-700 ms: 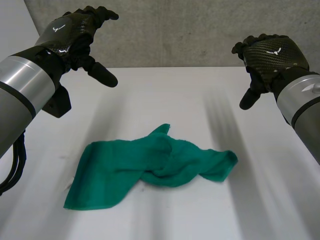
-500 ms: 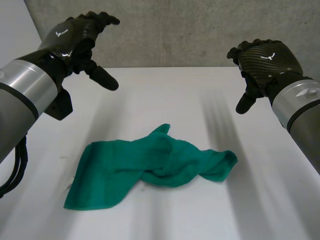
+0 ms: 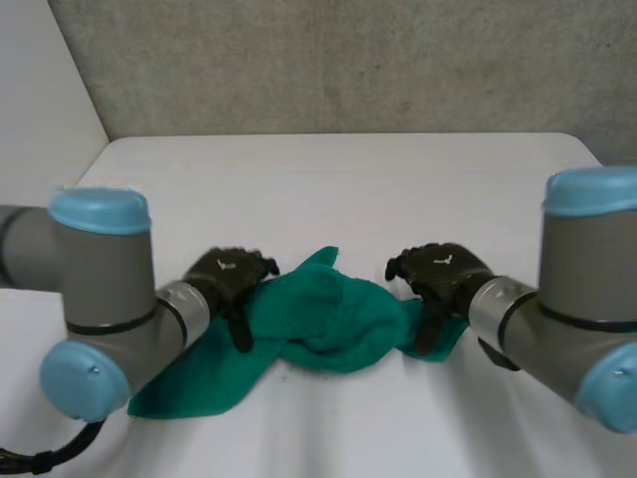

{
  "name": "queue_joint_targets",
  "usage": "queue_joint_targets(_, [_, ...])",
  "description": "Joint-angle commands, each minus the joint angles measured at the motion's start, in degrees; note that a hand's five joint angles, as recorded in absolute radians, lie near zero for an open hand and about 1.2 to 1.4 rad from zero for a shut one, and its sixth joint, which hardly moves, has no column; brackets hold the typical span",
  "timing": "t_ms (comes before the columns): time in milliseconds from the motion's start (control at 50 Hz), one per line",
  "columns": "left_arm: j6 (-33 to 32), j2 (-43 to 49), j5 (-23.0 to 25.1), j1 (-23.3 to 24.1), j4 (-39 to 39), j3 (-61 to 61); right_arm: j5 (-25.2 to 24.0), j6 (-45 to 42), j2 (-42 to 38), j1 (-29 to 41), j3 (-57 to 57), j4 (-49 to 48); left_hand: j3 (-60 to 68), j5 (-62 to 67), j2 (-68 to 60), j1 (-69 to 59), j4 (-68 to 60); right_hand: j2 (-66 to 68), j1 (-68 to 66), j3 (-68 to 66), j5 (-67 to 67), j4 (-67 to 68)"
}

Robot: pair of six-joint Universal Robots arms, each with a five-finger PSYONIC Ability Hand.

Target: Fold the towel.

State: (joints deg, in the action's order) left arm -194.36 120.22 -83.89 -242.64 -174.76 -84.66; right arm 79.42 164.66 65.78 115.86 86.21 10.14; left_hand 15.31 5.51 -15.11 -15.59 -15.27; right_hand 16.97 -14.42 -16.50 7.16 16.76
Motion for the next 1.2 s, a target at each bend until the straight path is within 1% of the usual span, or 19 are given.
queue_joint_targets(20, [0.21, 6.69, 0.04, 0.07, -0.23, 4.93, 4.07, 0.23, -6.89, -0.20, -4.28, -6.01, 44.08, 43.88, -44.28, -43.81, -44.12, 50.37, -52.92, -50.84, 50.18, 50.57])
queue_joint_targets(40, [0.21, 6.60, 0.04, 0.15, -0.23, 5.63, 4.42, 0.23, -7.06, -0.20, -5.34, -5.83, 52.01, 51.81, -52.22, -51.74, -52.05, 60.97, -63.52, -61.44, 60.77, 61.17])
queue_joint_targets(80, [0.30, 5.73, -0.13, 0.33, -0.67, 8.17, 4.60, 0.40, -7.50, -0.20, -8.68, -5.22, 64.62, 64.42, -64.82, -64.34, -64.66, 63.03, -65.58, -63.50, 62.84, 63.24])
queue_joint_targets(180, [0.47, -0.85, -0.13, 0.51, -4.44, 14.51, 4.51, 0.31, -7.33, 0.24, -16.58, -4.07, 64.69, 64.49, -64.89, -64.41, -64.73, 63.03, -65.58, -63.50, 62.84, 63.24])
queue_joint_targets(200, [0.56, -3.30, -0.31, 0.51, -6.63, 16.17, 4.78, 0.84, -6.89, 0.50, -23.04, -3.55, 64.69, 64.49, -64.89, -64.41, -64.73, 63.03, -65.58, -63.50, 62.84, 63.24])
queue_joint_targets(240, [0.65, -4.47, -0.57, 0.42, -7.88, 16.89, 4.78, 1.19, -6.10, 0.33, -26.52, -3.72, 64.69, 64.49, -64.89, -64.41, -64.73, 63.03, -65.58, -63.50, 62.84, 63.24])
queue_joint_targets(320, [0.82, -12.19, -2.68, 0.51, -14.46, 17.25, 4.34, 2.51, 1.53, 0.59, -30.14, -4.86, 64.69, 64.49, -64.89, -64.41, -64.73, 63.03, -65.58, -63.50, 62.84, 63.24])
queue_joint_targets(400, [1.00, -16.68, -3.91, 0.59, -16.58, 11.55, 3.64, 4.97, 8.31, 0.15, -26.28, -7.85, 64.69, 64.49, -64.89, -64.41, -64.73, 63.03, -65.58, -63.50, 62.84, 63.24])
queue_joint_targets(500, [1.27, -18.27, -3.56, 1.03, -16.41, -3.03, 0.48, 3.66, 10.34, 0.59, -11.44, -7.85, 64.69, 64.49, -64.89, -64.41, -64.73, 63.03, -65.58, -63.50, 62.84, 63.24])
queue_joint_targets(600, [0.92, -16.87, -3.56, 1.38, -15.79, -16.12, -1.20, -4.93, 9.47, 0.33, 5.42, -3.56, 61.88, 61.68, -62.08, -61.60, -61.92, 63.03, -65.58, -63.50, 62.84, 63.24])
queue_joint_targets(700, [0.30, -16.25, -3.56, 1.82, -11.41, -20.90, 0.47, -14.09, 3.67, -0.37, 10.82, 2.51, 50.11, 49.91, -50.31, -49.83, -50.15, 63.03, -65.58, -63.50, 62.84, 63.24])
queue_joint_targets(740, [0.21, -16.68, -3.56, 2.17, -8.42, -20.90, 1.08, -14.45, 3.31, -0.38, 11.17, 2.52, 41.38, 41.18, -41.58, -41.10, -41.42, 45.55, -48.10, -46.02, 45.36, 45.75])
queue_joint_targets(760, [0.21, -17.04, -3.56, 2.44, -6.84, -20.73, 1.78, -14.10, 4.52, -0.64, 10.74, 1.91, 35.67, 35.47, -35.87, -35.39, -35.71, 14.29, -16.84, -14.76, 14.10, 14.49])
queue_joint_targets(780, [0.21, -18.52, -3.47, 2.79, -3.87, -19.94, 1.96, -13.84, 5.49, -0.90, 10.56, 1.64, 22.29, 22.09, -22.49, -22.01, -22.33, -0.67, -1.88, 0.21, -0.87, -0.47])
queue_joint_targets(800, [0.21, -19.49, -3.39, 2.88, -2.36, -19.41, 2.05, -13.66, 6.72, -1.34, 10.38, 1.29, 15.83, 15.63, -16.03, -15.55, -15.87, -6.97, 4.42, 6.50, -7.16, -6.76])
queue_joint_targets(920, [0.30, -25.03, -2.95, 1.92, 1.79, -15.81, 0.65, -9.89, 12.53, -3.45, 8.63, -1.78, -0.85, -1.05, 0.65, 1.13, 0.81, -6.97, 4.42, 6.50, -7.16, -6.76])
queue_joint_targets(1040, [0.21, -25.30, -2.95, -1.07, 1.09, -15.10, -2.78, -6.37, 12.89, -2.93, 3.71, -2.05, -2.24, -2.44, 2.04, 2.51, 2.20, -6.97, 4.42, 6.50, -7.16, -6.76])
queue_joint_targets(1120, [0.21, -25.13, -2.95, -4.76, 0.29, -15.54, -4.80, -6.72, 10.61, -2.84, -1.91, 0.05, -2.41, -2.60, 2.20, 2.68, 2.36, -6.97, 4.42, 6.50, -7.16, -6.76])
queue_joint_targets(1200, [0.21, -24.51, -2.95, -8.97, 0.12, -16.33, -5.07, -7.68, 2.10, -2.66, -11.22, 4.09, -2.41, -2.61, 2.21, 2.68, 2.37, -6.97, 4.42, 6.50, -7.16, -6.76])
